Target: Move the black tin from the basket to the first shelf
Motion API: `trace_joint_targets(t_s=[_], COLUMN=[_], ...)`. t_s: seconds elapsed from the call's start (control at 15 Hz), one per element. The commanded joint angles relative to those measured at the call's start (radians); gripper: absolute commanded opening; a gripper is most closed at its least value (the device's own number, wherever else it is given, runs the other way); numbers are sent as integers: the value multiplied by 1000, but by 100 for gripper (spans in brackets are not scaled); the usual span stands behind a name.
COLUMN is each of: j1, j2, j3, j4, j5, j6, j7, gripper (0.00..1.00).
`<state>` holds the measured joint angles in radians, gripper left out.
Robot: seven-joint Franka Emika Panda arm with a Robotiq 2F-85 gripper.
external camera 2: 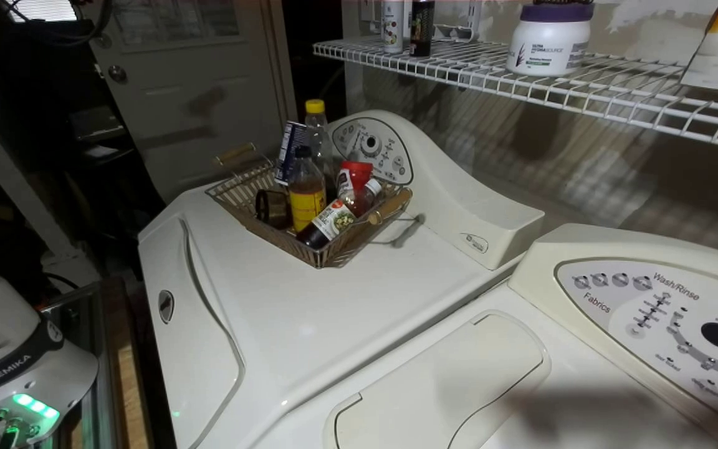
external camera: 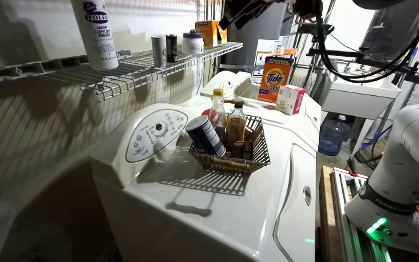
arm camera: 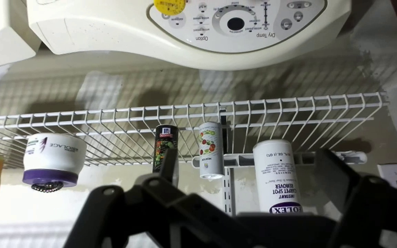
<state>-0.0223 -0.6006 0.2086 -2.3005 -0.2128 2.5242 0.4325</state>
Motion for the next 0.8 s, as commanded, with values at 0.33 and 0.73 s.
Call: trace_joint_targets(t_s=[0.33, 0.73], j1=[-40, -42], j2=[-58, -59], j3=[35, 36], j4=[-49, -51], j5=[20, 20], j6=[1, 1], j7=[10, 11], gripper=[100, 100])
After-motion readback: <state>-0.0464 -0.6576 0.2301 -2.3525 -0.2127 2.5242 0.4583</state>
